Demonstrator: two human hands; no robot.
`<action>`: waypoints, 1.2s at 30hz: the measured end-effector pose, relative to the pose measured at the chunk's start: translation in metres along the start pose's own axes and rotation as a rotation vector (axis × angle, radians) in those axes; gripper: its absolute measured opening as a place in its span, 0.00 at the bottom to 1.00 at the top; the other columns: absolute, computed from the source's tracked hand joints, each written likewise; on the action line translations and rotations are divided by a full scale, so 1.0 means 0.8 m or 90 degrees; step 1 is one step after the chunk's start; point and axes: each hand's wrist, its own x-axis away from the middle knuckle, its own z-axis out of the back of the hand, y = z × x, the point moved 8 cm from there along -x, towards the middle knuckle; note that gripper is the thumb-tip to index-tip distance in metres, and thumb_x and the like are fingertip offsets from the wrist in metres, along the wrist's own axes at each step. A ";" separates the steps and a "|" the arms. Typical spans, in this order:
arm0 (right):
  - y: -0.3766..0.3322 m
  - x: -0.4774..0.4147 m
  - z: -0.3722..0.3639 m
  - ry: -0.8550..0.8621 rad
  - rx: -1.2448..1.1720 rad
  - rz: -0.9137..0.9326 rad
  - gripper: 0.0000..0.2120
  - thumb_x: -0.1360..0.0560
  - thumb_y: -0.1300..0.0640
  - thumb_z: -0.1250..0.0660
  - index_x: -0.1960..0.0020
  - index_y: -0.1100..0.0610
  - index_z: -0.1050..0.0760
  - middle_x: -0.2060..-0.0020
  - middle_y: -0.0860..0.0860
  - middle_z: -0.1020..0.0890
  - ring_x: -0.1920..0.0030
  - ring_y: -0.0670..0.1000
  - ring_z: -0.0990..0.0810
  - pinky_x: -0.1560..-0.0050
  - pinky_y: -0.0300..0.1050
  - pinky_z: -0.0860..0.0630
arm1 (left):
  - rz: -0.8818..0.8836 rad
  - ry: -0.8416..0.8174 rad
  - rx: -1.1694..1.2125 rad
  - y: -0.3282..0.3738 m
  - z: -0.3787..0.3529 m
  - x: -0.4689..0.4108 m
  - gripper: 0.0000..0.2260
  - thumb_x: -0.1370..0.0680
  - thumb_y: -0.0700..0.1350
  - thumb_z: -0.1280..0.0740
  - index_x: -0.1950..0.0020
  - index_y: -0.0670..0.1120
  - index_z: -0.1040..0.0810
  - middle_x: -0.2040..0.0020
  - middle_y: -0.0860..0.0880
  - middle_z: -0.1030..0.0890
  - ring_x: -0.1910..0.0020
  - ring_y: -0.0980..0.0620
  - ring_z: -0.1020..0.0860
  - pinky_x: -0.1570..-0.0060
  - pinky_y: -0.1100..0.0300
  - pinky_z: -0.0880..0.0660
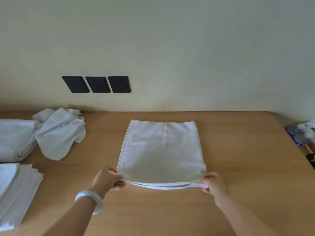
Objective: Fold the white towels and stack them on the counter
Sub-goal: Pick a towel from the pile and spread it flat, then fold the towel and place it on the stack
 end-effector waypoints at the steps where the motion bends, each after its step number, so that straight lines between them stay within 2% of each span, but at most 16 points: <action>1: 0.016 -0.001 0.003 0.010 0.013 -0.018 0.08 0.30 0.73 0.31 0.57 0.63 0.28 0.59 0.61 0.23 0.67 0.56 0.26 0.75 0.41 0.28 | 0.022 0.005 0.003 -0.021 -0.002 -0.004 0.13 0.26 0.26 0.33 0.45 0.35 0.33 0.71 0.34 0.20 0.78 0.44 0.20 0.79 0.57 0.23; 4: 0.045 0.000 0.014 0.025 0.060 -0.048 0.12 0.32 0.72 0.29 0.52 0.66 0.30 0.59 0.59 0.24 0.67 0.54 0.25 0.76 0.40 0.25 | 0.058 0.012 -0.013 -0.060 0.000 -0.006 0.15 0.26 0.29 0.31 0.42 0.32 0.32 0.66 0.34 0.18 0.73 0.43 0.18 0.75 0.57 0.21; 6: 0.051 0.001 0.017 0.005 0.075 -0.050 0.11 0.31 0.72 0.29 0.52 0.68 0.28 0.61 0.58 0.25 0.66 0.51 0.25 0.76 0.37 0.24 | 0.062 0.027 -0.021 -0.071 0.007 -0.001 0.16 0.27 0.29 0.30 0.43 0.33 0.32 0.63 0.33 0.17 0.71 0.42 0.18 0.73 0.56 0.20; 10: 0.040 0.011 0.023 -0.031 0.126 0.004 0.05 0.30 0.71 0.29 0.58 0.66 0.25 0.63 0.57 0.21 0.65 0.51 0.24 0.65 0.40 0.23 | 0.038 0.032 -0.046 -0.077 0.008 0.008 0.13 0.28 0.27 0.30 0.48 0.34 0.31 0.62 0.33 0.20 0.75 0.45 0.19 0.74 0.57 0.20; 14: 0.044 0.021 0.030 -0.031 0.227 0.020 0.06 0.33 0.69 0.29 0.58 0.64 0.24 0.65 0.57 0.20 0.66 0.52 0.24 0.63 0.44 0.28 | 0.031 -0.007 -0.131 -0.088 -0.001 0.013 0.13 0.27 0.27 0.30 0.50 0.35 0.31 0.69 0.35 0.19 0.72 0.43 0.21 0.60 0.45 0.20; 18: 0.056 0.026 0.032 -0.022 0.166 -0.052 0.05 0.28 0.67 0.33 0.59 0.63 0.29 0.64 0.57 0.24 0.67 0.53 0.25 0.62 0.48 0.20 | 0.011 -0.072 -0.202 -0.085 -0.016 0.019 0.07 0.25 0.34 0.28 0.52 0.35 0.25 0.65 0.36 0.16 0.66 0.42 0.19 0.56 0.47 0.19; 21: 0.060 0.034 0.030 -0.042 0.145 -0.080 0.05 0.25 0.65 0.32 0.55 0.62 0.28 0.58 0.58 0.21 0.64 0.53 0.21 0.64 0.46 0.18 | -0.003 -0.055 -0.214 -0.083 -0.011 0.023 0.14 0.29 0.35 0.24 0.49 0.38 0.27 0.64 0.40 0.15 0.61 0.42 0.16 0.57 0.50 0.19; 23: 0.063 0.036 0.031 -0.050 0.146 -0.067 0.04 0.25 0.66 0.32 0.52 0.64 0.27 0.56 0.61 0.19 0.63 0.54 0.19 0.63 0.47 0.18 | 0.006 -0.015 -0.200 -0.089 -0.004 0.026 0.16 0.29 0.34 0.25 0.49 0.39 0.30 0.66 0.40 0.16 0.64 0.42 0.16 0.58 0.49 0.19; 26: 0.068 0.033 0.035 -0.033 0.173 -0.039 0.03 0.26 0.68 0.32 0.53 0.66 0.26 0.59 0.63 0.19 0.63 0.55 0.20 0.59 0.51 0.18 | 0.042 0.032 -0.154 -0.102 0.001 0.034 0.13 0.26 0.33 0.27 0.50 0.37 0.31 0.68 0.37 0.17 0.69 0.42 0.17 0.67 0.53 0.20; 28: 0.072 0.030 0.036 -0.014 0.213 -0.018 0.04 0.27 0.70 0.33 0.54 0.69 0.27 0.64 0.63 0.20 0.67 0.56 0.23 0.63 0.52 0.21 | 0.044 0.042 -0.132 -0.108 0.002 0.036 0.10 0.26 0.33 0.28 0.51 0.35 0.29 0.68 0.36 0.17 0.69 0.40 0.17 0.67 0.51 0.19; 30: 0.072 0.028 0.034 -0.006 0.257 -0.001 0.06 0.28 0.70 0.33 0.56 0.70 0.29 0.69 0.61 0.24 0.70 0.56 0.27 0.67 0.50 0.27 | 0.017 0.041 -0.125 -0.108 0.002 0.036 0.06 0.25 0.33 0.30 0.53 0.35 0.26 0.68 0.37 0.17 0.68 0.41 0.17 0.62 0.50 0.18; 32: 0.062 0.027 0.027 0.001 0.353 0.020 0.09 0.29 0.66 0.31 0.58 0.67 0.31 0.67 0.60 0.24 0.69 0.56 0.26 0.65 0.48 0.30 | -0.003 0.044 -0.133 -0.107 0.002 0.037 0.05 0.25 0.34 0.29 0.54 0.36 0.24 0.68 0.40 0.17 0.70 0.44 0.18 0.62 0.51 0.18; 34: 0.023 0.027 0.019 0.086 0.624 0.120 0.12 0.30 0.59 0.29 0.56 0.65 0.30 0.59 0.60 0.23 0.58 0.60 0.24 0.61 0.49 0.30 | -0.017 0.056 -0.146 -0.104 0.002 0.036 0.05 0.26 0.37 0.28 0.55 0.37 0.23 0.68 0.41 0.17 0.72 0.47 0.20 0.64 0.53 0.19; 35: -0.007 0.032 0.005 0.130 0.708 0.197 0.13 0.30 0.58 0.28 0.53 0.65 0.29 0.55 0.61 0.24 0.53 0.62 0.24 0.58 0.50 0.29 | -0.022 0.065 -0.154 -0.102 0.002 0.036 0.06 0.27 0.39 0.27 0.56 0.38 0.23 0.69 0.41 0.17 0.74 0.49 0.22 0.67 0.55 0.21; 36: -0.031 0.035 -0.018 0.131 0.727 0.275 0.14 0.30 0.59 0.28 0.51 0.65 0.28 0.53 0.61 0.24 0.51 0.63 0.24 0.55 0.52 0.28 | -0.028 0.076 -0.156 -0.099 0.003 0.034 0.07 0.28 0.40 0.27 0.57 0.38 0.22 0.69 0.42 0.18 0.76 0.50 0.24 0.69 0.57 0.23</action>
